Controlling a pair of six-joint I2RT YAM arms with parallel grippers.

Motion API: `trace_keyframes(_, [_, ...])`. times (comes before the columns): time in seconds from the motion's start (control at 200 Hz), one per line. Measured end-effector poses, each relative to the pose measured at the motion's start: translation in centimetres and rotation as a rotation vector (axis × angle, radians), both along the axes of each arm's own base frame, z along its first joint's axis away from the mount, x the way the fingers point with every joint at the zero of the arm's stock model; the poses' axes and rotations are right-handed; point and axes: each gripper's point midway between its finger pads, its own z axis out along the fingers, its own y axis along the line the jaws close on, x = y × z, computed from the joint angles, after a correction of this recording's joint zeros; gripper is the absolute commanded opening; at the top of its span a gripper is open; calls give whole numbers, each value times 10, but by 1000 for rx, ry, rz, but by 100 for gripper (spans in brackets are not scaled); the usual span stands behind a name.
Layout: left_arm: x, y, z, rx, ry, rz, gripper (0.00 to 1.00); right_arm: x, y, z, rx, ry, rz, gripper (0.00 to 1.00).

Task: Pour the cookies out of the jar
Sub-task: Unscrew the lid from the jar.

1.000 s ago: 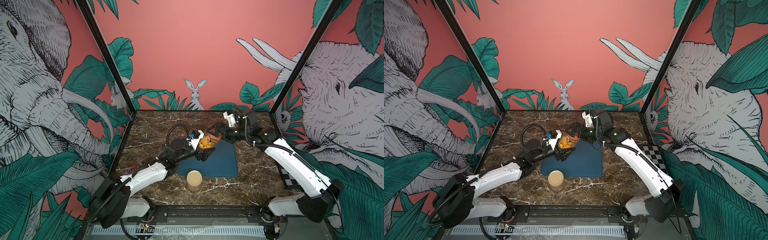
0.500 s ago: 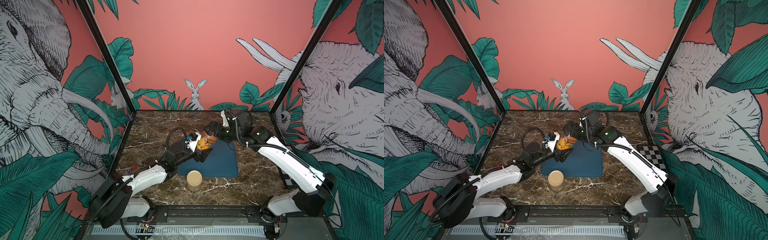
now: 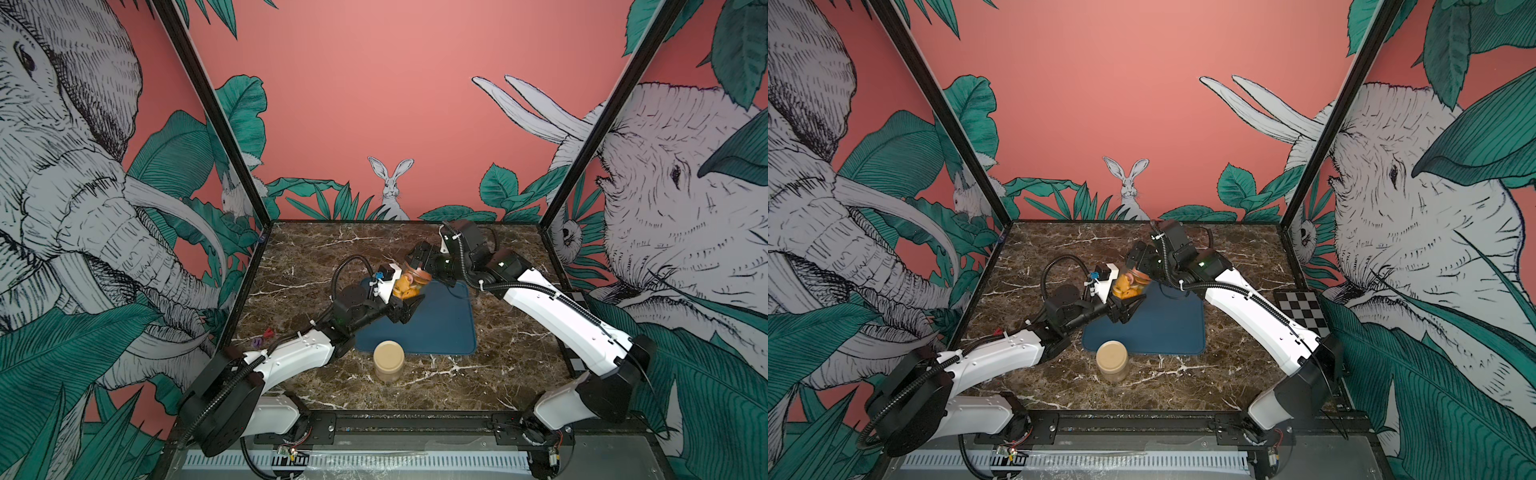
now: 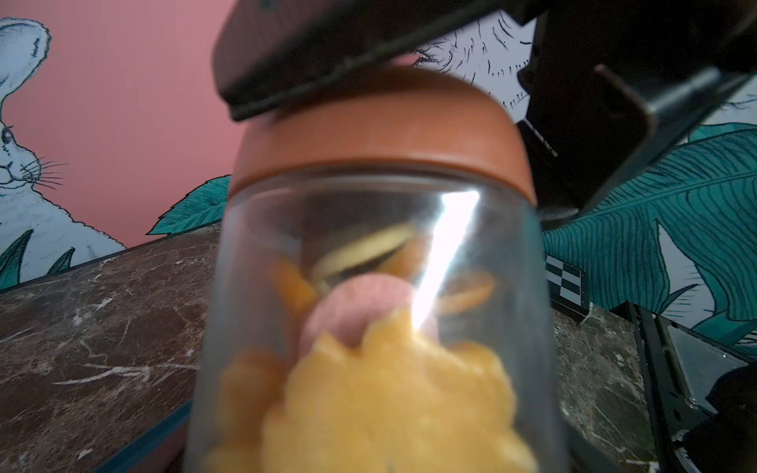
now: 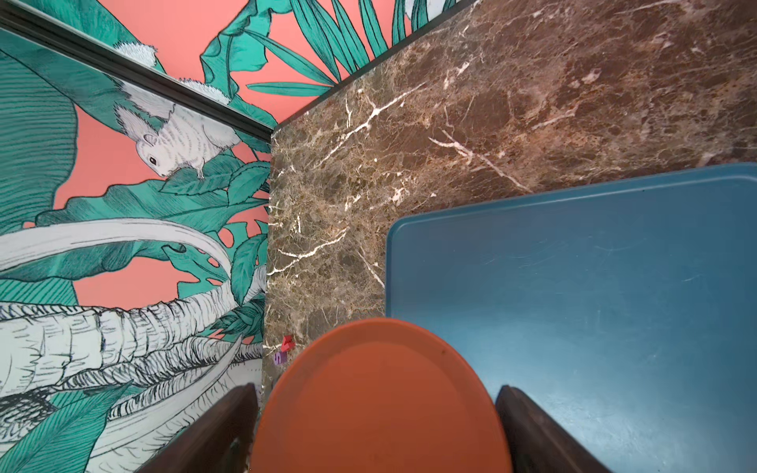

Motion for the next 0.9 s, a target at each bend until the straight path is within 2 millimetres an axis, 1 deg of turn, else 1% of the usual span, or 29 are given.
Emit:
trace_keyframes(0.17, [1, 0, 0, -1, -1, 4, 0, 2, 3, -3, 4, 3, 1, 91])
trace_keyframes(0.21, [1, 0, 0, 0, -1, 4, 0, 2, 3, -4, 3, 4, 1, 89])
trace_keyframes(0.265, [0, 0, 0, 0, -1, 4, 0, 2, 3, -4, 3, 3, 2, 83])
trace_keyframes(0.295, [0, 0, 0, 0, 0, 4, 0, 2, 3, -4, 2, 2, 3, 77])
trace_keyframes(0.355, [0, 0, 0, 0, 3, 4, 0, 2, 3, -5, 1, 2, 4, 63])
trace_keyframes(0.375, [0, 1, 0, -1, 4, 4, 0, 2, 3, -5, 0, 1, 4, 56])
trace_keyframes(0.385, [0, 0, 0, -1, 5, 4, 0, 2, 3, -5, 0, 1, 4, 49])
trace_keyframes(0.405, [0, 0, 0, -2, 7, 4, 0, 2, 3, -5, 0, 0, 5, 39])
trace_keyframes(0.44, [0, 0, 0, -4, 9, 4, 0, 2, 3, -4, 0, -2, 7, 26])
trace_keyframes(0.485, [0, 0, 0, -8, 14, 3, 0, 2, 4, -4, 1, -6, 14, 12])
trace_keyframes(0.545, [0, 0, 1, -18, 27, 1, 0, 2, 6, -4, 2, -14, 30, 0])
trace_keyframes(0.7, [-2, -2, 3, -74, 87, -35, 0, 3, 9, 0, 39, -75, 112, 0])
trace_keyframes(0.9, [-5, -10, 16, -200, 175, -142, 0, 3, 7, 14, 143, -162, 265, 0])
